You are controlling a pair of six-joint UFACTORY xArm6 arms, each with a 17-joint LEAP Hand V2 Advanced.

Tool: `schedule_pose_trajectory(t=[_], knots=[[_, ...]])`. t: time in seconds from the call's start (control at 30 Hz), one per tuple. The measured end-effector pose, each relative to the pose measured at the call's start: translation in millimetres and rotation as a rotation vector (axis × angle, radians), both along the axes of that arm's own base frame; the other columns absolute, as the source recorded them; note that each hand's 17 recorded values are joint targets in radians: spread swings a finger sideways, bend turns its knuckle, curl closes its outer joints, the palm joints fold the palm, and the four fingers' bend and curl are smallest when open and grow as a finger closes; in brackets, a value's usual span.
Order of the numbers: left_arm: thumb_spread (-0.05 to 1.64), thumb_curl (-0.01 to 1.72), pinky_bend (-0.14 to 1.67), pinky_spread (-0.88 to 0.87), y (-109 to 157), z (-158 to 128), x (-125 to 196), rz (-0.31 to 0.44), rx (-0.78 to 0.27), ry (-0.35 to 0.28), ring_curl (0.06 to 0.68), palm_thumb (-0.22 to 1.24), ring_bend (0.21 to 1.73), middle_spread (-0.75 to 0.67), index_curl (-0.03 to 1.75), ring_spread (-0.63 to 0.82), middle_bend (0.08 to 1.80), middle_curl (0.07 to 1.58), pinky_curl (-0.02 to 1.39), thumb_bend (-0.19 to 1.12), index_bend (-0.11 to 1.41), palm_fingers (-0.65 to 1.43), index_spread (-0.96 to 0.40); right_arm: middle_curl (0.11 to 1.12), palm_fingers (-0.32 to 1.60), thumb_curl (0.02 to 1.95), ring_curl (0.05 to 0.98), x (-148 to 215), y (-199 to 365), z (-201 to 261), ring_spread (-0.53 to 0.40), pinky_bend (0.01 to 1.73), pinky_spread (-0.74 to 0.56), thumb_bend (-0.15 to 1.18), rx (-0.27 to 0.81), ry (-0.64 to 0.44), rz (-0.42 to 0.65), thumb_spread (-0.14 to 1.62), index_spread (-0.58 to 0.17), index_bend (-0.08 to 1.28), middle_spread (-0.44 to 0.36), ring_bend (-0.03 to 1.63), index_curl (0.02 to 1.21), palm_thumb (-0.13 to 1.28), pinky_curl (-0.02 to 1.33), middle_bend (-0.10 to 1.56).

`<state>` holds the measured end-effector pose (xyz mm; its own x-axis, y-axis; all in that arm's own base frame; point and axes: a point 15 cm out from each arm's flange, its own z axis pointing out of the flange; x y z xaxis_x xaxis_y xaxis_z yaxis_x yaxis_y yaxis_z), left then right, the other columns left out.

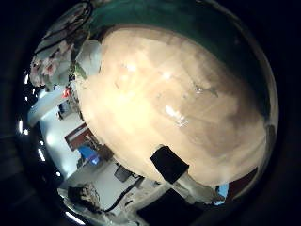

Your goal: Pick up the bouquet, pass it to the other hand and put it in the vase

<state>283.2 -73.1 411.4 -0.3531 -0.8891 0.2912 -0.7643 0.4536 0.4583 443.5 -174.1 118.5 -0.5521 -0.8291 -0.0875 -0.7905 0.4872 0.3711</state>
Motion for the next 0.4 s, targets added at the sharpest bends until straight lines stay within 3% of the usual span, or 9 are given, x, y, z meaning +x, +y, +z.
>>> schedule_pose_trajectory(t=[0.2, 0.4], knots=[[1.18, 0.28, 0.57, 0.52, -10, -3, -7, 0.065, 0.0, 0.031, 0.188, 0.26, 0.59, 0.29, 0.36, 0.47, 0.19, 0.33, 0.13, -0.01, 0.19, 0.13, -0.01, 0.39, -0.01, 0.42, 0.275, 0, 0, 0, 0.199, 0.83, 0.41, -0.03, 0.0, 0.0, 0.0, 1.05, -0.443, 0.22, 0.025, 0.68, 0.44, 0.44, 0.31, 0.36], [1.19, 0.28, 0.56, 0.52, -5, 6, -18, 0.124, -0.014, 0.014, 0.187, 0.27, 0.59, 0.29, 0.37, 0.47, 0.19, 0.32, 0.12, -0.02, 0.18, 0.13, -0.01, 0.36, 0.05, 0.39, 0.24, 0, 0, 0, 0.22, 0.73, 0.44, -0.02, 0.0, 0.0, 0.0, 1.06, -0.436, 0.2, 0.033, 0.59, 0.41, 0.45, 0.26, 0.3]])
